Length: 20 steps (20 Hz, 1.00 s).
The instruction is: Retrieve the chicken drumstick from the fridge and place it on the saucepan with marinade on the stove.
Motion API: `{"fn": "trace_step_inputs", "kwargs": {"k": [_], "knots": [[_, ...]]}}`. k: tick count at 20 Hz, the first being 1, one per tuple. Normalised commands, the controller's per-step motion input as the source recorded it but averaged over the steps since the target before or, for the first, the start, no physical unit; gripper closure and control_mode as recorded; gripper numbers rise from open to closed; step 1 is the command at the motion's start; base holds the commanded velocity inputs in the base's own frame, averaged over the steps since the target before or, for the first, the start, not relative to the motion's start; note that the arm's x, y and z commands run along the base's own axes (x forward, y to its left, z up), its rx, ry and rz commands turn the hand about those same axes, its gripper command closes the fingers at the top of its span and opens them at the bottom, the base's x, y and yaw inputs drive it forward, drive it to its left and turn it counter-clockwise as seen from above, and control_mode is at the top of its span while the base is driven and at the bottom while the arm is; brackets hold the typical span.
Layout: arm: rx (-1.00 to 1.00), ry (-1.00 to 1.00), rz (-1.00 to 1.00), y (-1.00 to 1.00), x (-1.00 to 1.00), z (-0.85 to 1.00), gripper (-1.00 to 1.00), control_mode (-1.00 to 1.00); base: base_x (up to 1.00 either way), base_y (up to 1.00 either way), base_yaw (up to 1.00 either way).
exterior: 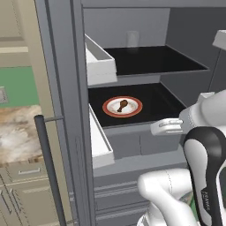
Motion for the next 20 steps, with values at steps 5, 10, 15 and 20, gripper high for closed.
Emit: {"fn": "trace_step_inputs", "kwargs": {"k": [5,10,15,20], "knots": [[0.00,0.00,0.00,0.00,0.00,0.00,-1.00,1.00,0.60,0.00,0.00],[0.00,0.00,0.00,0.00,0.00,0.00,-1.00,1.00,0.00,0.00,0.00],[0.00,0.00,0.00,0.00,0.00,0.00,-1.00,1.00,0.01,0.00,0.00],[0.00,0.07,0.00,-0.02,0.30,0.00,-1.00,-1.00,0.03,0.00,0.00]]}}
